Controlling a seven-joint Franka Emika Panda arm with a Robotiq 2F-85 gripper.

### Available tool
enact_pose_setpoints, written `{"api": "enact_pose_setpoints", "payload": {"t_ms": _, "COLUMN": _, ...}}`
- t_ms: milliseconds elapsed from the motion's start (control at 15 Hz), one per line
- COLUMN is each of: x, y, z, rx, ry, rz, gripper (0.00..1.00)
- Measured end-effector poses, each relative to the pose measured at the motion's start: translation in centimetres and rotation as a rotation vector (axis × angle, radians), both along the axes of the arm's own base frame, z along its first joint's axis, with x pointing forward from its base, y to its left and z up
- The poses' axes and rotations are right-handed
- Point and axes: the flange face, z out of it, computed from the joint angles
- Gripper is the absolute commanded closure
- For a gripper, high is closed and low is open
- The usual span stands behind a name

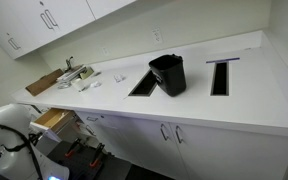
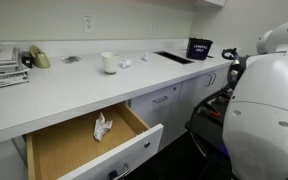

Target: Open the drawer on the left under books

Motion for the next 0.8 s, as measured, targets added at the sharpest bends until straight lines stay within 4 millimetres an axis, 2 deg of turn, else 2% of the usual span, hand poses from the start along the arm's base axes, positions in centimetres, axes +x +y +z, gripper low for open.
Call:
{"api": "enact_pose_setpoints", "payload": {"t_ms": 67, "x": -0.2, "y": 0.1, "z": 0.1, "rx": 0.001, "ry": 0.005, "rz": -0.006, "gripper": 0.64}}
{"api": "enact_pose_setpoints", "payload": {"t_ms": 133, "x": -0.5, "y": 0.4, "z": 0.2, "rx": 0.002, "ry": 0.016, "rz": 0.005, "gripper": 0.56}}
{"api": "enact_pose_setpoints", "payload": {"t_ms": 467, "x": -4.7, "y": 5.6, "z": 2.8, "rx": 0.043, "ry": 0.167, "rz": 0.247, "gripper": 0.19}}
{"api": "enact_pose_setpoints", "payload": {"t_ms": 600, "x": -5.4, "y": 6.6, "z": 3.9, "rx": 0.04, "ry": 0.209, "rz": 0.284, "gripper": 0.04}}
{"api": "enact_pose_setpoints", "payload": {"t_ms": 667, "x": -5.5, "y": 6.9, "z": 4.3, "rx": 0.034, "ry": 0.236, "rz": 0.298, "gripper": 0.0}}
{"api": "enact_pose_setpoints", "payload": {"t_ms": 800, "x": -5.3, "y": 7.4, "z": 4.9, "rx": 0.002, "ry": 0.311, "rz": 0.322, "gripper": 0.0}}
